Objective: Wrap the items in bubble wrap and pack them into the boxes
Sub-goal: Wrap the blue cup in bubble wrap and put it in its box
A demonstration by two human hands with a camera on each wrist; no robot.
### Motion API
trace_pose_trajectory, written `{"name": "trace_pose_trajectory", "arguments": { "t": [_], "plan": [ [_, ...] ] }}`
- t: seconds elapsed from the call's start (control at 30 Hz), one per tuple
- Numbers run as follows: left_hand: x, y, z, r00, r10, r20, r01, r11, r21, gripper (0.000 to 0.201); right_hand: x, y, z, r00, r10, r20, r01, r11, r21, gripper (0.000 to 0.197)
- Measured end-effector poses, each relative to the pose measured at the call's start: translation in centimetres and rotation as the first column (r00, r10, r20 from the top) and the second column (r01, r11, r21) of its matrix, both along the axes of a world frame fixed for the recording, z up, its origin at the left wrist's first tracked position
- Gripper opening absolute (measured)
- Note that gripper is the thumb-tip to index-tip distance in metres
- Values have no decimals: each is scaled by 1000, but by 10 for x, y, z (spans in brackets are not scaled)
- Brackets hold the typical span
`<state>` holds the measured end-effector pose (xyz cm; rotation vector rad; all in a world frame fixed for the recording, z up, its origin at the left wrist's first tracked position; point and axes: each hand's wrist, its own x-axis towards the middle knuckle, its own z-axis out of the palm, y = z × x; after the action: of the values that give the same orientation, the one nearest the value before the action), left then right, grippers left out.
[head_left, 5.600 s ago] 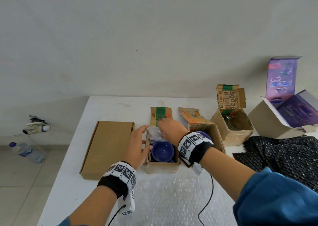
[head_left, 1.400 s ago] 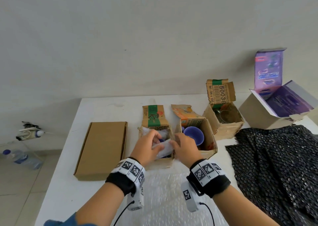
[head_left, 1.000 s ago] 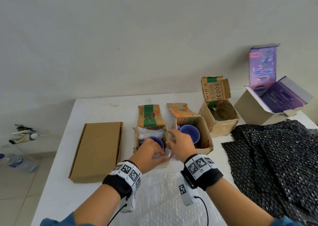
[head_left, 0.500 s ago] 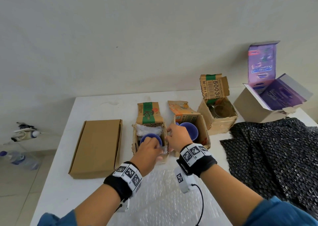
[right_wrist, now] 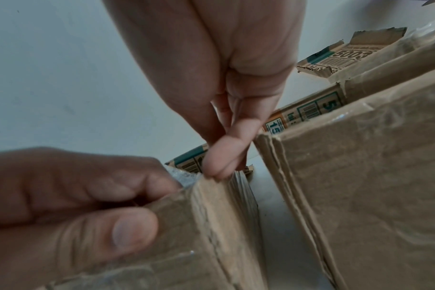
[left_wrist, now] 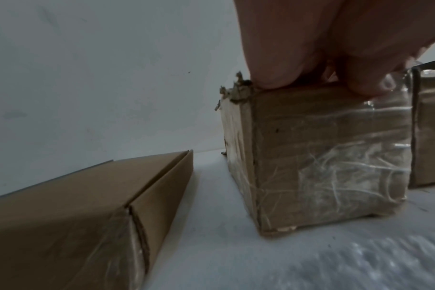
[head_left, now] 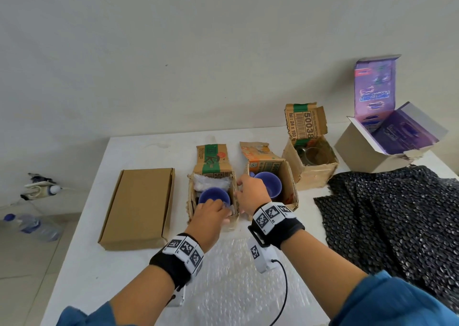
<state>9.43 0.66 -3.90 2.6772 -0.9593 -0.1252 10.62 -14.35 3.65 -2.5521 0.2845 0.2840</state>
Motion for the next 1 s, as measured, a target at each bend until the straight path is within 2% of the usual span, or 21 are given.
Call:
{"name": "trace_pose_trajectory", "arguments": {
  "t": [0.1,0.27,0.4,0.47,0.53,0.63,0.67,0.77,0.83,0.9,0.97,1.0],
  "plan": [
    [0,-3,4,1000,11,6,-11,1000,21,40,1,0,0,1000,24,-11,-24,999,-35,25],
    [1,-3,5,997,-10,-80,12,1000,26,44,3,0,-1,999,37,-21,-38,997,-61,27],
    [-8,-2,1,993,93,-75,-97,993,-65,43,3,0,-5,999,35,-10,-35,998,-55,27],
    [-13,-2,1,993,114,-33,-117,985,-123,39,3,0,-8,999,49,-4,-49,995,-87,28],
    [-15,-3,2,993,101,59,-95,990,-105,37,4,-1,-10,996,85,-1,-84,990,-114,28],
    [-18,-7,8,987,130,90,-126,991,-50,37,1,-2,-7,988,153,-6,-152,974,-171,29],
    [-19,-8,10,985,142,93,-139,990,-36,36,-2,-4,-5,988,154,2,-152,979,-136,29],
    [-22,-7,20,969,168,179,-174,985,17,33,-19,-20,1,990,131,51,-137,979,149,31],
    [-30,-7,24,953,209,220,-187,976,-115,27,-37,-39,1,988,129,88,-147,957,251,31],
    [-46,-12,30,965,179,191,-133,963,-234,23,-59,-62,-6,988,106,113,-133,956,261,23],
    [-65,-21,35,995,93,43,-81,970,-227,27,-82,-88,-21,990,83,114,-101,981,167,16],
    [-73,-28,35,997,52,-62,-63,982,-178,27,-93,-100,-32,992,71,101,-81,993,90,15]
  ]
}}
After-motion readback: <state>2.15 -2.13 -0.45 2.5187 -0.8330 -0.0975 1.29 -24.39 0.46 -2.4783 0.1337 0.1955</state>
